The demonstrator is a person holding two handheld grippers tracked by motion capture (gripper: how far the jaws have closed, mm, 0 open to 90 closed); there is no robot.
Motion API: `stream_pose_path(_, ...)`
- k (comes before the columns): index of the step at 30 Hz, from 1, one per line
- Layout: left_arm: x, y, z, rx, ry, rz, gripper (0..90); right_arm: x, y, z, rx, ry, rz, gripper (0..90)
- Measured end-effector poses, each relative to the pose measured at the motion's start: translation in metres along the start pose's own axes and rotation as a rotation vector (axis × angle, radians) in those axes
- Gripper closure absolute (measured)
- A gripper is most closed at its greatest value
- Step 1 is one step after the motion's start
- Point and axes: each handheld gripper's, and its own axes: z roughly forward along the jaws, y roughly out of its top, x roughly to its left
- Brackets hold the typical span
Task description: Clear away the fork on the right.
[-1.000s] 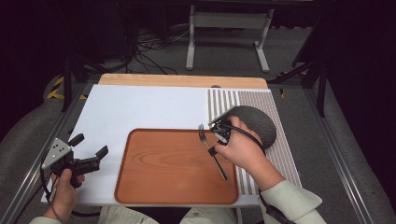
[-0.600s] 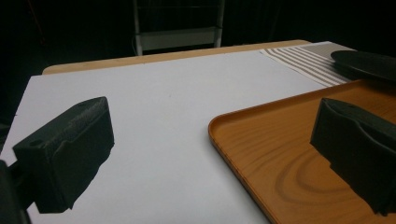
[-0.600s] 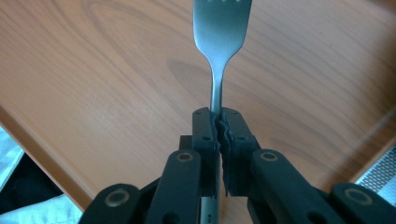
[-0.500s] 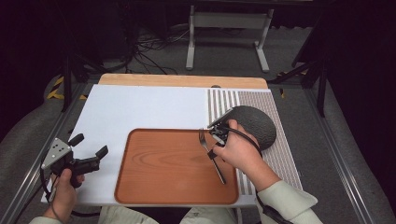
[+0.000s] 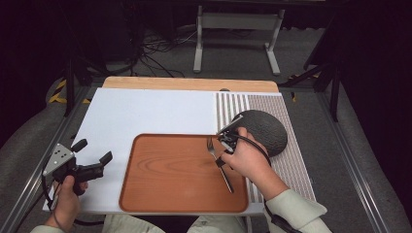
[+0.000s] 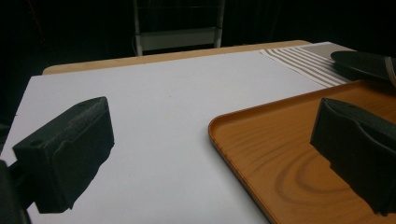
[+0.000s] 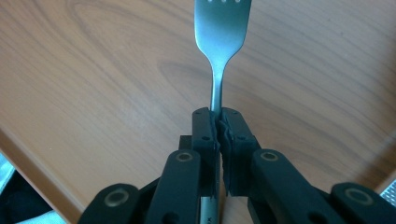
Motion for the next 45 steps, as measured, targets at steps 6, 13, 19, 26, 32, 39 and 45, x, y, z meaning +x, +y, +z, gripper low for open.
stream_pose_path(6,0.0,0.0,0.0,0.0,0.0,0.0,0.2,-0.002,-0.001,0.004,-0.003,0.006,0.018,84.7)
stream_pose_path(13,0.0,0.0,0.0,0.0,0.001,-0.004,0.2,-0.004,-0.001,0.009,0.002,0.007,0.031,84.6)
stream_pose_path(19,0.0,0.0,0.0,-0.001,0.001,-0.004,0.2,-0.004,-0.002,0.011,0.011,0.011,0.04,84.6)
stream_pose_path(26,0.0,0.0,0.0,0.0,0.0,-0.001,0.2,-0.005,-0.001,0.013,0.012,0.022,0.045,79.5)
stream_pose_path(32,0.0,0.0,0.0,-0.003,0.002,-0.006,0.2,-0.006,-0.001,0.011,-0.012,0.008,0.021,72.0)
stream_pose_path(39,0.0,0.0,0.0,-0.003,0.003,-0.006,0.2,-0.003,0.001,0.009,-0.115,0.013,-0.14,32.9)
stream_pose_path(45,0.0,0.0,0.0,-0.001,0.002,-0.005,0.2,0.003,0.007,0.006,-0.246,0.016,-0.366,22.5)
